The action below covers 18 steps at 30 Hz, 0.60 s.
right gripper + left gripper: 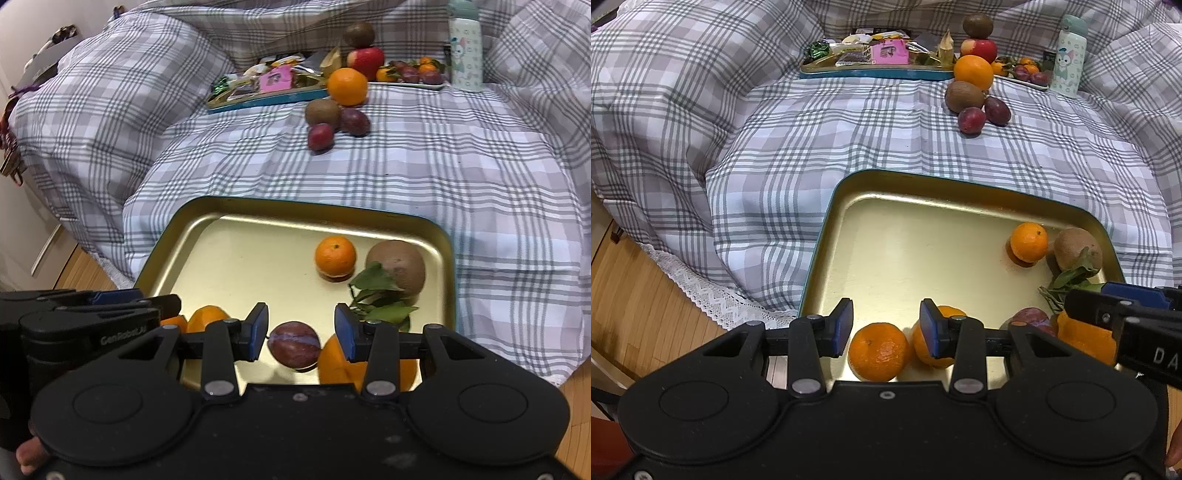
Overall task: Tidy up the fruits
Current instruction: 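Open the left gripper to set the mandarin in the tray while the right lifts away, then move both open grippers from the tray toward the loose kiwi and red plums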
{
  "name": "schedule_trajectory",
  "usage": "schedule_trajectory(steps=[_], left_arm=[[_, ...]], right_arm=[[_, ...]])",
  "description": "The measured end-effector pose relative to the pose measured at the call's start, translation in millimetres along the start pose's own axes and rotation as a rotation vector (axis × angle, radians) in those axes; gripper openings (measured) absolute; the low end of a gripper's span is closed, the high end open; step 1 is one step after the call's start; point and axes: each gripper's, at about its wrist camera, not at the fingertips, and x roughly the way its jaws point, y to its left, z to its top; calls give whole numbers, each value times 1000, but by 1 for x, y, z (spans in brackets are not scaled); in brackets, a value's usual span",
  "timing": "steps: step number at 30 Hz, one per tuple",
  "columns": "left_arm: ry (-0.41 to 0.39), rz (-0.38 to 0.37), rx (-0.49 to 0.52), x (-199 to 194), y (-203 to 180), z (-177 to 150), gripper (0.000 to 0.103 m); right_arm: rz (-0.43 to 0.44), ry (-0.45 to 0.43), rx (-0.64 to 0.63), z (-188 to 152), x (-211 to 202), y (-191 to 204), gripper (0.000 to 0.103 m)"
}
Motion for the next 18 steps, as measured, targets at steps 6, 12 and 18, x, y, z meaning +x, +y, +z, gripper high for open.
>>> schedule_trajectory(steps=[6,12,18], left_arm=[[-6,-8,12,-3,-5,0,48],[-10,-19,28,-6,-11,0,48],[-11,-29,38,-8,-18,0,48]], right_arm=[[-21,-9,31,1,-2,-8,43],[-44,-13,58,1,-3,-18,43],[-58,-11,76,0,-3,-24,43]])
